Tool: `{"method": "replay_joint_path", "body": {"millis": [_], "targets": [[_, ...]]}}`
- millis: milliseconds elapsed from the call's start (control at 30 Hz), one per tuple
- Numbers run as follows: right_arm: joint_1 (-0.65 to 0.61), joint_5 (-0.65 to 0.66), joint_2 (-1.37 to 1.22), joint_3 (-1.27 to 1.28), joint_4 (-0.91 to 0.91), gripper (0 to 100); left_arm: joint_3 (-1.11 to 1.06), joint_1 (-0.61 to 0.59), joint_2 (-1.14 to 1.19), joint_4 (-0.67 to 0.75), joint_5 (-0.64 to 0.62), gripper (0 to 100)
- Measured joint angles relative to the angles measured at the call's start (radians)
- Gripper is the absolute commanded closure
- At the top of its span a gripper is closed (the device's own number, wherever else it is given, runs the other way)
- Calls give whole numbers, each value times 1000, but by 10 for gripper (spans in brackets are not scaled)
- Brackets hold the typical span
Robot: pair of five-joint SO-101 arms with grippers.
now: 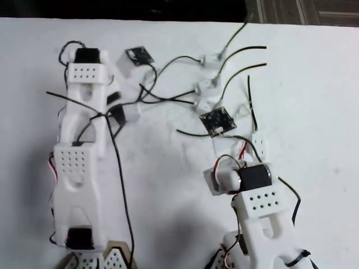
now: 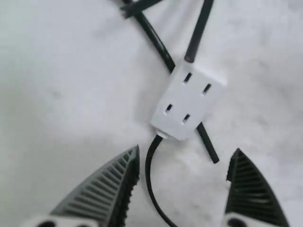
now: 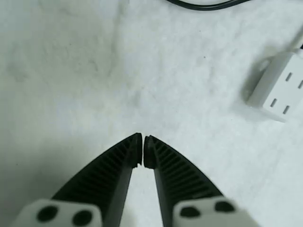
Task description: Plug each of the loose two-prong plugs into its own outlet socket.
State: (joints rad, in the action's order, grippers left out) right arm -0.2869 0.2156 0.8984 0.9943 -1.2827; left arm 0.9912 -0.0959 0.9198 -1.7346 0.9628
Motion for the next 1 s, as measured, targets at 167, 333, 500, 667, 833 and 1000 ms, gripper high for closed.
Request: {"method": "replay_joint_path", "body": {"millis": [167,333,500,667,833,1000], "targets": [[0,0,0,0,0,980,0,32,74,44,49,699],[0,0,0,0,0,980,2,37,101,118,51,789],[0,0,0,0,0,980,2,37,101,123,51,838],[0,0,0,0,0,980,2,37,103,97,51,895],[0,0,0,0,0,980,29,69,103,-11,51,975],[0,0,0,0,0,980,48,100,103,-46,0,980]]}}
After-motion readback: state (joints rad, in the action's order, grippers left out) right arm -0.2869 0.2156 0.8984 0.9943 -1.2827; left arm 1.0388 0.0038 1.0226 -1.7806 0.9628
